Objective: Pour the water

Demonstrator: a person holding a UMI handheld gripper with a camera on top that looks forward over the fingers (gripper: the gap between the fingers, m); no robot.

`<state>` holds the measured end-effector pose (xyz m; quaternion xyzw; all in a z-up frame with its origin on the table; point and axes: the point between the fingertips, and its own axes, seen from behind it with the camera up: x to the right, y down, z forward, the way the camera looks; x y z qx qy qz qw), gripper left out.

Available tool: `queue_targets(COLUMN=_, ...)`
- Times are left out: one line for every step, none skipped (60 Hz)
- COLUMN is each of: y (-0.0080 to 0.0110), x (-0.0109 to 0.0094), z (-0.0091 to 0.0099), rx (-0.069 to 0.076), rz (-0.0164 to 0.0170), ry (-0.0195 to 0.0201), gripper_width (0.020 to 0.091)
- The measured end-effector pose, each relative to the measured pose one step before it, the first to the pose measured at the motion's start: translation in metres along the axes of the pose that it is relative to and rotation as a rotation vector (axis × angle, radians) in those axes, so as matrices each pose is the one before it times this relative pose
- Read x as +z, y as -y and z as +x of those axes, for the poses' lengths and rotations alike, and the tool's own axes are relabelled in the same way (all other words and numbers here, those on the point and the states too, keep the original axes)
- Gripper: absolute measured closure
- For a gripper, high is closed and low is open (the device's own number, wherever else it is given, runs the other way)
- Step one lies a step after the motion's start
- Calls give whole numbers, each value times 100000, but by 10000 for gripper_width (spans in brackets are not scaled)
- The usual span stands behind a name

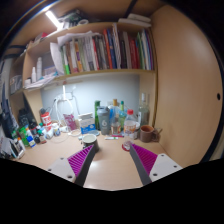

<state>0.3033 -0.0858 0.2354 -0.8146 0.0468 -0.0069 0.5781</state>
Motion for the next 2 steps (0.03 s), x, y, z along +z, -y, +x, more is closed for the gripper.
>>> queue_targets(y=362, x=-1070, z=-449, rx=-707, rz=565, ry=18, gripper_width=311)
queue_targets(y=338, x=-1031, z=-450, rx=-740, rz=417, ry=-64, gripper_width=311)
